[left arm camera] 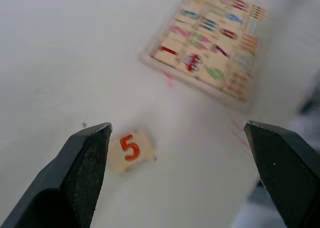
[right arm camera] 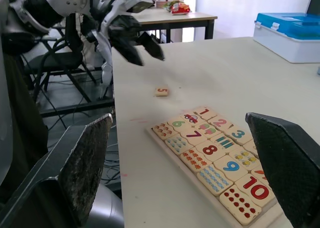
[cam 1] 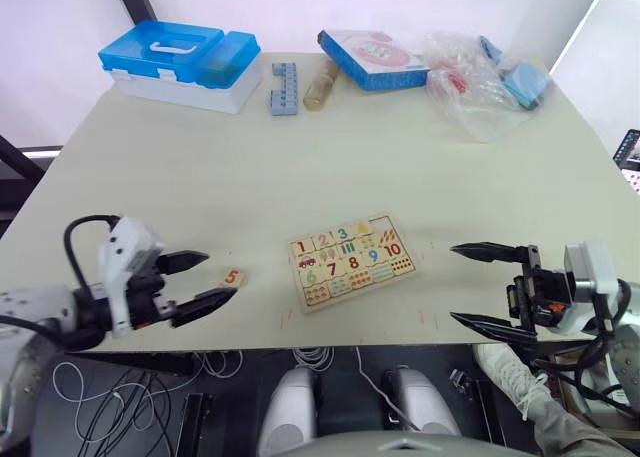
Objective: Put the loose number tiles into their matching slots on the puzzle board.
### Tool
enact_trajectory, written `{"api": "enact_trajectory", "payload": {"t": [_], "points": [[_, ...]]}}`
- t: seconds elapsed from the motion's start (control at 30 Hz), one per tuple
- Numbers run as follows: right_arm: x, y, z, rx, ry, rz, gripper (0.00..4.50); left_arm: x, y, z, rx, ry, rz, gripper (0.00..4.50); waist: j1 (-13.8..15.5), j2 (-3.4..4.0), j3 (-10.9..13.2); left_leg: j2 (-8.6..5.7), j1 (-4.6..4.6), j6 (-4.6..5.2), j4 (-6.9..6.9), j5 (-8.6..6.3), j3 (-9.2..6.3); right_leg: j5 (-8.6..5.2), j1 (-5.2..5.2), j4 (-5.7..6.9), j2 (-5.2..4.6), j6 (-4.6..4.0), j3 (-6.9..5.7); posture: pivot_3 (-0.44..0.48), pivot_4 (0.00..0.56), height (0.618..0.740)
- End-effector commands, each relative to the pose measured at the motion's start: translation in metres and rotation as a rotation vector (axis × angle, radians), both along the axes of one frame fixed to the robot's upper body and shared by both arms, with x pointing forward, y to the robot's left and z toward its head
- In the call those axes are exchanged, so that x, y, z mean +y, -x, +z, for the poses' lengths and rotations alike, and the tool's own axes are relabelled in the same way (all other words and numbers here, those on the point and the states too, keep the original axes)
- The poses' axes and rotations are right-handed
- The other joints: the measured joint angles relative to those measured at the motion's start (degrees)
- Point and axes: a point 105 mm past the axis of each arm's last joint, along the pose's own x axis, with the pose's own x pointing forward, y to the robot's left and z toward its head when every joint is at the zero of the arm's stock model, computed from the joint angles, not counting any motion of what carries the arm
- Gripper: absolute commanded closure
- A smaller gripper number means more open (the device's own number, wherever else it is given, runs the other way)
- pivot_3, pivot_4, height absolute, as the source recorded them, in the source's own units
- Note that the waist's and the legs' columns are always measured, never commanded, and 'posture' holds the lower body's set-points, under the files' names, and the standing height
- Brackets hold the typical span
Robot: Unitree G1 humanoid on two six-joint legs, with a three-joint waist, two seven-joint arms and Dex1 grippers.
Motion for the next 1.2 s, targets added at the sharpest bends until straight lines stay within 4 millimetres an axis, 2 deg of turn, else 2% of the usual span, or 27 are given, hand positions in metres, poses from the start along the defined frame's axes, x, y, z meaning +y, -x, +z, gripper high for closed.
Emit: {"api": "enact_trajectory", "payload": {"t": [0.03,0.23,0.43,0.57,0.6,0.63,0.67,0.93,1.03,1.07,1.2], "points": [[0.003,0.002,0.009,-0.047,-0.006,0.013,0.0,0.015,-0.002,0.005,-0.027,-0.052,-0.242,0.04,0.2,0.06,0.0,0.0,-0.01,0.0,0.0,0.0,0.01,0.0,-0.01,-0.02,-0.06,0.0,-0.01,0.0,0.15,0.74],[0.007,0.0,0.011,-0.062,-0.007,0.017,0.0,0.025,-0.035,-0.021,-0.035,-0.193,-0.438,0.04,1.1,0.1,0.1,-0.04,-0.04,0.04,-0.03,-0.02,0.35,0.02,-0.05,-0.05,-0.69,0.03,-0.49,0.0,0.15,0.74],[0.006,0.001,0.013,-0.077,0.002,0.011,0.0,0.027,-0.051,-0.045,-0.028,-0.258,-0.532,0.04,1.1,0.05,0.1,-0.09,-0.18,0.1,-0.03,-0.04,0.66,0.01,-0.08,-0.09,-0.41,0.06,-0.62,0.0,0.15,0.74],[0.005,0.002,0.014,-0.083,0.004,-0.006,0.0,0.024,-0.061,-0.052,-0.024,-0.25,-0.541,0.04,1.1,0.06,0.1,-0.04,-0.14,0.1,-0.01,-0.04,0.61,0.01,-0.07,0.02,-0.27,0.05,-0.67,0.0,0.15,0.74],[0.005,0.003,0.013,-0.083,0.004,-0.01,0.0,0.023,-0.063,-0.055,-0.029,-0.254,-0.551,0.53,1.1,0.05,0.1,-0.03,-0.13,0.1,0.0,-0.03,0.61,0.01,-0.06,0.05,-0.27,0.06,-0.66,0.0,0.15,0.74],[0.005,0.003,0.013,-0.083,0.003,-0.015,0.0,0.021,-0.064,-0.057,-0.031,-0.256,-0.56,0.63,1.2,0.04,0.1,-0.04,-0.13,0.1,0.03,-0.03,0.62,0.01,-0.06,0.07,-0.27,0.06,-0.65,0.0,0.15,0.74],[0.005,0.004,0.013,-0.082,0.002,-0.019,0.0,0.02,-0.065,-0.059,-0.039,-0.257,-0.567,1.04,1.1,0.04,0.1,-0.04,-0.12,0.09,0.04,-0.03,0.63,0.01,-0.05,0.07,-0.27,0.06,-0.64,0.0,0.15,0.74],[0.004,0.007,0.011,-0.084,0.01,-0.044,0.0,0.012,-0.074,-0.062,-0.104,-0.289,-0.623,1.04,1.2,0.04,0.1,-0.06,-0.08,0.1,0.1,-0.02,0.62,0.03,0.04,0.09,-0.28,0.09,-0.61,0.0,0.15,0.74],[0.004,0.007,0.01,-0.084,0.011,-0.053,0.0,0.013,-0.075,-0.061,-0.11,-0.295,-0.627,1.93,1.2,0.04,0.1,-0.06,-0.05,0.1,0.1,-0.02,0.61,0.03,0.04,0.11,-0.28,0.09,-0.61,0.0,0.15,0.74],[0.003,0.008,0.009,-0.083,0.01,-0.055,0.0,0.014,-0.075,-0.061,-0.114,-0.301,-0.631,2.37,1.2,0.04,0.1,-0.06,-0.05,0.1,0.1,-0.02,0.6,0.03,0.05,0.11,-0.28,0.09,-0.61,0.0,0.15,0.74],[0.004,0.008,0.009,-0.08,0.009,-0.058,0.0,0.015,-0.075,-0.062,-0.114,-0.309,-0.638,2.37,1.2,0.04,0.1,-0.06,-0.05,0.1,0.1,-0.02,0.6,0.03,0.05,0.11,-0.28,0.09,-0.61,0.0,0.15,0.74]]}}
